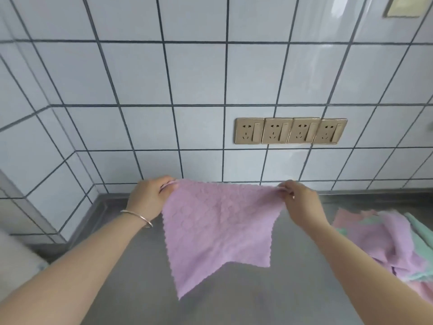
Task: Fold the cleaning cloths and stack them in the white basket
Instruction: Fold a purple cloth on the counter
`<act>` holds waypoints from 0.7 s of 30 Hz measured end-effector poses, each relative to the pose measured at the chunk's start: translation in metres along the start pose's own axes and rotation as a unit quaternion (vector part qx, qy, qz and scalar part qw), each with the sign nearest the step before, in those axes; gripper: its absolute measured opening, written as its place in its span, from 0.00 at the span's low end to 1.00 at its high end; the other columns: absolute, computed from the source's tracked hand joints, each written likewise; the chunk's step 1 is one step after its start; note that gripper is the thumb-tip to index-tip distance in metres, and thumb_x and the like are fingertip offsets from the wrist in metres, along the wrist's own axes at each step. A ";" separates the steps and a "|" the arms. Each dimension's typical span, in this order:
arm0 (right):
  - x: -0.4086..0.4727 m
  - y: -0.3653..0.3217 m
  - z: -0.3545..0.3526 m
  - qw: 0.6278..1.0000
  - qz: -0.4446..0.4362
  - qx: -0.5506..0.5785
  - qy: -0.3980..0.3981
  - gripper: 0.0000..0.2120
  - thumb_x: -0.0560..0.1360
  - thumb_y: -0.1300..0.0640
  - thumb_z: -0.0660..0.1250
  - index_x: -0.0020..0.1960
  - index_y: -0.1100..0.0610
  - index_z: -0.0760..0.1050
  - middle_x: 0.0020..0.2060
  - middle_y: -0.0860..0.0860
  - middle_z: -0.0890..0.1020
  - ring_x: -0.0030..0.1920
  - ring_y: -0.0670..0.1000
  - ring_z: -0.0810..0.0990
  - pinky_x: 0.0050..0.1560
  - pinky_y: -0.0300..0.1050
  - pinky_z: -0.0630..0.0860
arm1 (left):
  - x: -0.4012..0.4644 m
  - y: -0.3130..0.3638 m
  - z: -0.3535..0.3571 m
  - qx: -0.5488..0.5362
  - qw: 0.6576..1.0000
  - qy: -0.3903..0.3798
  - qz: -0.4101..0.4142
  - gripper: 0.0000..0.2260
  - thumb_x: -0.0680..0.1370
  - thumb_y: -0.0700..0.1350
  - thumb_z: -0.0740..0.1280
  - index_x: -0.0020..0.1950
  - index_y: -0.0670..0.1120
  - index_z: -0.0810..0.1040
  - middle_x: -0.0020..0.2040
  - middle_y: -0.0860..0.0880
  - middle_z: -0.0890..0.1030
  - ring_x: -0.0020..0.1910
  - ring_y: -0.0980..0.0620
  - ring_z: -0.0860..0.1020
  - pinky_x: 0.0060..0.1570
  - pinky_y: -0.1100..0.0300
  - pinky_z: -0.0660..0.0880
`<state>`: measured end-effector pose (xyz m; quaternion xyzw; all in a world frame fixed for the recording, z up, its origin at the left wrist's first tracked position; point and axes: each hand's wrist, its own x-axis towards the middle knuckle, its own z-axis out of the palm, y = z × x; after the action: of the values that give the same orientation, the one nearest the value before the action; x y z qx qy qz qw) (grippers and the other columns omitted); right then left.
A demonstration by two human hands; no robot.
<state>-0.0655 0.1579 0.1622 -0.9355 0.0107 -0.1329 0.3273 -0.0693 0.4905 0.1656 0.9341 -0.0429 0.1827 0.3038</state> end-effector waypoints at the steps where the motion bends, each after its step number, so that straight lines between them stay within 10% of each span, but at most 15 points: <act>1: 0.000 -0.010 -0.003 0.999 -0.021 0.022 0.036 0.08 0.76 0.62 0.62 0.52 0.57 0.79 0.47 0.52 0.81 0.49 0.56 0.77 0.43 0.43 0.68 | 0.001 0.003 -0.009 -0.007 1.000 0.026 0.003 0.19 0.72 0.56 0.58 0.47 0.46 0.82 0.40 0.48 0.84 0.40 0.47 0.80 0.40 0.60 0.71; 9: -0.043 0.012 -0.015 0.986 -0.153 0.014 0.060 0.08 0.70 0.70 0.70 0.43 0.59 0.81 0.36 0.45 0.77 0.40 0.49 0.75 0.41 0.40 0.67 | -0.069 -0.006 -0.008 -0.006 0.996 0.026 0.085 0.14 0.75 0.43 0.59 0.55 0.50 0.82 0.48 0.57 0.82 0.48 0.58 0.77 0.47 0.75 0.68; 14: -0.087 0.088 0.024 0.985 -0.146 -0.063 -0.073 0.19 0.62 0.69 0.76 0.38 0.45 0.79 0.34 0.29 0.73 0.38 0.43 0.75 0.39 0.36 0.69 | -0.147 -0.052 0.064 0.037 0.990 -0.102 0.093 0.14 0.74 0.50 0.58 0.52 0.56 0.82 0.48 0.63 0.82 0.47 0.63 0.73 0.45 0.68 0.73; 21: -0.154 0.160 0.072 0.960 -0.035 -0.091 -0.263 0.28 0.68 0.59 0.72 0.33 0.24 0.69 0.37 0.37 0.76 0.46 0.44 0.78 0.44 0.42 0.75 | -0.224 -0.066 0.129 0.088 0.963 -0.230 0.110 0.10 0.70 0.52 0.64 0.45 0.66 0.81 0.43 0.71 0.79 0.39 0.68 0.76 0.36 0.76 0.73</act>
<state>-0.1846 0.0920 -0.0273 -0.9631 -0.0966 0.1083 0.2268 -0.2237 0.4614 -0.0496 0.9635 -0.1980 -0.0021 0.1803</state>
